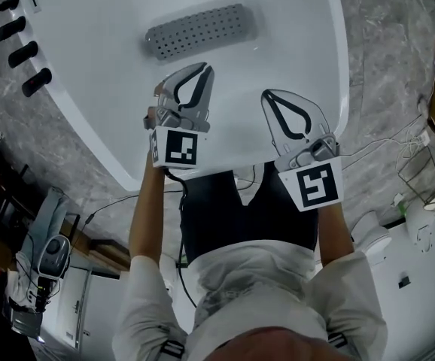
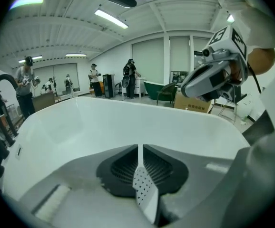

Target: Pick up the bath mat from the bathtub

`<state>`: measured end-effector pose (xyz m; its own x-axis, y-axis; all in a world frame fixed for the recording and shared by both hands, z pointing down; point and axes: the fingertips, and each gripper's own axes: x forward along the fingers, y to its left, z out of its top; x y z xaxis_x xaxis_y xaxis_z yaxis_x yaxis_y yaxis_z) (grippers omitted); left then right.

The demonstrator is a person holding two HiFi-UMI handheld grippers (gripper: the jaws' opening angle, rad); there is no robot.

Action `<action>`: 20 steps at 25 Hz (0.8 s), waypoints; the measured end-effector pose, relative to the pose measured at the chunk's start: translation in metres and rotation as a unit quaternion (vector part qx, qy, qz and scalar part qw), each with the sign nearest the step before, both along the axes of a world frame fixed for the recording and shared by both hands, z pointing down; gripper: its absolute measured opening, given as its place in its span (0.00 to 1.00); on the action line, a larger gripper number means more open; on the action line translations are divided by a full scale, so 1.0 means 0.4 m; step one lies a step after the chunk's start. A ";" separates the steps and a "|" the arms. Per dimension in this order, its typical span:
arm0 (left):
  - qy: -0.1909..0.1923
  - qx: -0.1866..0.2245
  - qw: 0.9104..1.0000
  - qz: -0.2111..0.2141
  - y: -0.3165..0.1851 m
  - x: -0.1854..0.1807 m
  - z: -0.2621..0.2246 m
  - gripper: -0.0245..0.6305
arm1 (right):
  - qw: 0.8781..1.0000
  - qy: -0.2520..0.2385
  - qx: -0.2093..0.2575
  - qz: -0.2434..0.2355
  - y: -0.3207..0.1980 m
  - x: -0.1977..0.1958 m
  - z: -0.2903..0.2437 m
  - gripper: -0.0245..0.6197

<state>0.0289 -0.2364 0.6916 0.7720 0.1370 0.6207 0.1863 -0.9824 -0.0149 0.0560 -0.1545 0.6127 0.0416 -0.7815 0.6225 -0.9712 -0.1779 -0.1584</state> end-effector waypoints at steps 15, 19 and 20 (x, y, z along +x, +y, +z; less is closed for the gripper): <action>-0.052 0.012 0.998 0.036 -0.024 -0.025 0.305 0.15 | 0.999 -0.025 -0.018 -0.038 -0.051 0.002 0.224 0.04; -0.071 0.017 0.996 0.049 -0.033 -0.031 0.390 0.19 | 0.998 -0.032 -0.022 -0.043 -0.065 0.004 0.268 0.04; -0.076 0.019 0.996 0.052 -0.035 -0.030 0.408 0.19 | 0.998 -0.033 -0.024 -0.045 -0.069 0.006 0.279 0.04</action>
<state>0.0169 -0.2504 0.8547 0.6521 0.1867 0.7348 0.2908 -0.9567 -0.0151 0.0582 -0.1823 0.7243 -0.0703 -0.7501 0.6576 -0.9711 -0.0992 -0.2169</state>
